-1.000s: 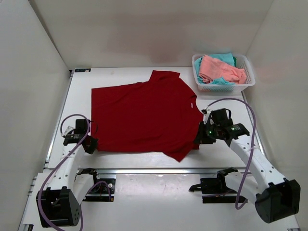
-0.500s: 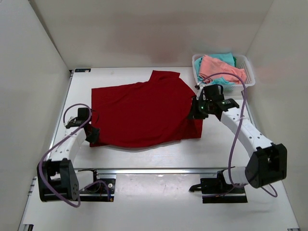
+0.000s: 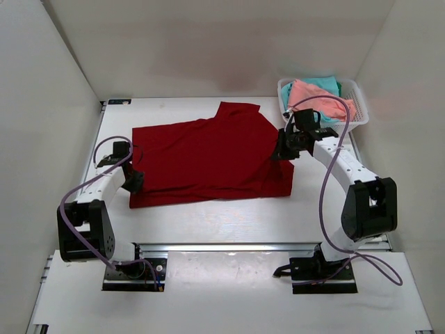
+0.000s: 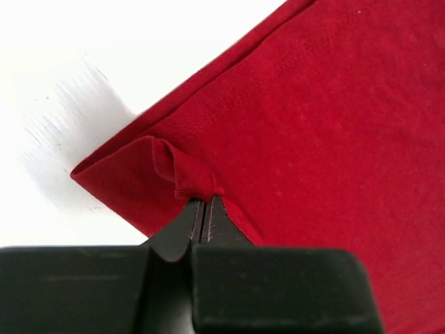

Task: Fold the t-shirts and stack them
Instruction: Fold the flattened tshirt in 1/3 of the way

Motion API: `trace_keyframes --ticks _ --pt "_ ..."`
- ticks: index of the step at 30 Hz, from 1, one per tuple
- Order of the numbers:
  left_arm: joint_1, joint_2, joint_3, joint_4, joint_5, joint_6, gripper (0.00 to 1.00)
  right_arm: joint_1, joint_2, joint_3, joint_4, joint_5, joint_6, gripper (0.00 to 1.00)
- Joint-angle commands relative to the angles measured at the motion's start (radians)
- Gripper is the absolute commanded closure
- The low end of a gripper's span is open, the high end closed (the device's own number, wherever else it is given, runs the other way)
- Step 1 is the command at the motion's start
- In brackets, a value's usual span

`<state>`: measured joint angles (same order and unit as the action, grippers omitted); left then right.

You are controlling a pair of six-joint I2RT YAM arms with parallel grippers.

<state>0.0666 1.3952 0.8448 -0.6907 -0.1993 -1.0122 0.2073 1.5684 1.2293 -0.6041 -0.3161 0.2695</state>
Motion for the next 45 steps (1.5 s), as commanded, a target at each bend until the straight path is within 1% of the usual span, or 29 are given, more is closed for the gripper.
trace_keyframes --ticks 1,6,9,17,21,28,31,32,33,34,35,36,37,38,39,40,41,43,45 --pt "0.010 0.011 0.020 0.023 -0.026 0.011 1.00 -0.005 0.040 0.094 0.056 -0.014 0.010 1.00" --pt "0.015 0.028 0.028 0.034 -0.022 0.011 1.00 -0.014 0.127 0.191 0.072 -0.018 0.004 1.00" --pt "0.015 0.042 0.027 0.043 -0.018 0.012 1.00 -0.023 0.176 0.216 0.075 -0.015 0.004 1.00" --pt "0.021 0.034 0.043 0.040 -0.043 0.027 1.00 -0.036 0.229 0.275 0.075 -0.025 0.004 1.00" --pt "0.016 0.028 0.077 0.039 -0.054 0.030 1.00 -0.042 0.260 0.312 0.076 -0.031 0.003 1.00" --pt "0.036 0.021 0.060 0.082 -0.015 0.026 1.00 -0.052 0.271 0.315 0.086 -0.046 0.013 1.00" --pt "0.041 0.040 0.057 0.097 -0.008 0.023 1.00 -0.055 0.278 0.328 0.093 -0.049 0.008 1.00" --pt "0.039 0.044 0.054 0.105 -0.006 0.023 0.98 -0.057 0.278 0.325 0.093 -0.052 0.007 1.00" --pt "0.039 0.039 0.053 0.106 -0.003 0.023 0.93 -0.054 0.280 0.328 0.090 -0.048 0.008 1.00" --pt "0.041 0.042 0.037 0.115 0.007 0.024 0.84 -0.057 0.283 0.329 0.089 -0.049 0.008 1.00" --pt "0.042 0.047 0.039 0.131 0.011 0.023 0.78 -0.055 0.283 0.326 0.093 -0.046 0.007 1.00" --pt "0.044 0.039 0.031 0.141 0.020 0.029 0.67 -0.055 0.286 0.328 0.099 -0.044 0.010 1.00" --pt "0.044 0.047 0.027 0.154 0.029 0.030 0.59 -0.055 0.286 0.323 0.099 -0.046 0.010 1.00" --pt "0.044 0.051 0.031 0.155 0.026 0.029 0.55 -0.054 0.292 0.323 0.099 -0.041 0.016 0.96" --pt "0.045 0.050 0.037 0.149 0.026 0.034 0.51 -0.060 0.286 0.323 0.108 -0.040 0.011 0.82" --pt "0.045 0.044 0.048 0.145 0.017 0.035 0.49 -0.066 0.286 0.325 0.109 -0.044 0.013 0.73" --pt "0.042 0.045 0.059 0.123 0.005 0.034 0.47 -0.065 0.292 0.325 0.109 -0.032 0.010 0.60" --pt "0.044 0.027 0.074 0.090 -0.028 0.026 0.45 -0.071 0.289 0.346 0.099 -0.008 0.007 0.55" --pt "0.041 0.010 0.063 0.060 -0.041 0.023 0.46 -0.068 0.274 0.348 0.083 0.049 0.013 0.52"
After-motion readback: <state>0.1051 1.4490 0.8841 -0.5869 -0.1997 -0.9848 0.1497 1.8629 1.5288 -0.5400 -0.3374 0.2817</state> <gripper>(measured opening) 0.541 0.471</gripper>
